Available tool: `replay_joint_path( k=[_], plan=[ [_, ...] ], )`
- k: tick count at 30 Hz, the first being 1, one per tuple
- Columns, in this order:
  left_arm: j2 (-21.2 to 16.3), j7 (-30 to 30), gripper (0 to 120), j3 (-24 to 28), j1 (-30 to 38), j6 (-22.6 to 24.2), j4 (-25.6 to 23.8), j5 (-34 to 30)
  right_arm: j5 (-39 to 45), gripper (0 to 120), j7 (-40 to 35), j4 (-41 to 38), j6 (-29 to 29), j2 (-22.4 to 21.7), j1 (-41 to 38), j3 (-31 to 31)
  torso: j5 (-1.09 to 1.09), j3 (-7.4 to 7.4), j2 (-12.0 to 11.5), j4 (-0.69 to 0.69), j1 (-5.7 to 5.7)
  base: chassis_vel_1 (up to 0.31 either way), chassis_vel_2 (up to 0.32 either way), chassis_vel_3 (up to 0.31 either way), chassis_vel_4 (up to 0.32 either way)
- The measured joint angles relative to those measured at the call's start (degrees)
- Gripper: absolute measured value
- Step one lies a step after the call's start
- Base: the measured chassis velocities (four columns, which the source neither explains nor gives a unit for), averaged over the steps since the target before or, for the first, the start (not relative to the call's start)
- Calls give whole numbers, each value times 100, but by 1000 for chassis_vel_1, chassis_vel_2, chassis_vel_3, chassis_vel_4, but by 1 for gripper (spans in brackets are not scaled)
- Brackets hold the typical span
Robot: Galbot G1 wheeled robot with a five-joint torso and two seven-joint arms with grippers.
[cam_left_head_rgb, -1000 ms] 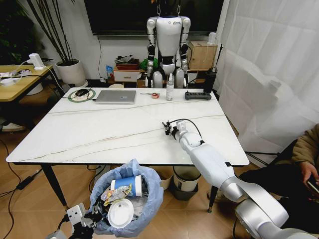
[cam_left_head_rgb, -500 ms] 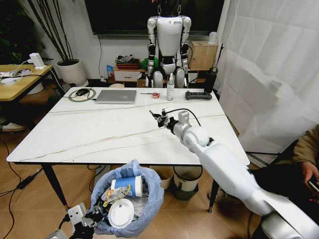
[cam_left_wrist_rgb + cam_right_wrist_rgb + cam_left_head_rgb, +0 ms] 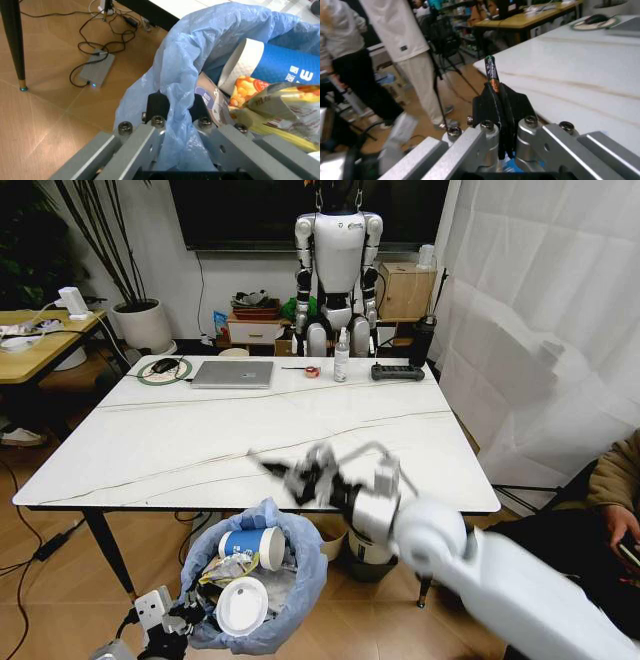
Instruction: Pick up the trash bin and place the trash from the table into it.
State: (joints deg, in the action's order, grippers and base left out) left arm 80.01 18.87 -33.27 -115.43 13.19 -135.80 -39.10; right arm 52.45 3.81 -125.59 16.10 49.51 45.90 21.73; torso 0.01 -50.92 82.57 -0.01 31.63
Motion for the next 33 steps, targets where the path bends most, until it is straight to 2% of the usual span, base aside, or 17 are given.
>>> replay_joint_path(
  k=[6,14,26,29,31,33],
  plan=[
    [46,0,0,-7,-38,0,-47,33,-437,0,115,36,-179,-28,395,344,0,0,0,1,0,0,0,0,0],
    [59,1,0,-11,-62,1,-86,49,-1017,0,238,530,-410,29,603,271,1,-1,0,1,1,0,0,0,0],
    [28,1,0,-26,-27,1,-78,18,-1165,0,237,469,-475,-5,763,184,0,-1,0,1,1,0,0,0,0],
    [26,1,0,-27,-22,1,-68,14,-1220,13,232,467,-485,-8,783,178,0,-1,0,1,1,0,0,0,0],
    [26,1,0,-27,-22,0,-66,13,-1236,16,229,467,-485,-5,794,177,0,-1,0,1,1,0,0,0,0],
    [25,1,0,-27,-21,1,-64,13,-1273,23,226,469,-490,-5,807,177,0,-1,0,1,1,0,0,0,0]
  ],
)
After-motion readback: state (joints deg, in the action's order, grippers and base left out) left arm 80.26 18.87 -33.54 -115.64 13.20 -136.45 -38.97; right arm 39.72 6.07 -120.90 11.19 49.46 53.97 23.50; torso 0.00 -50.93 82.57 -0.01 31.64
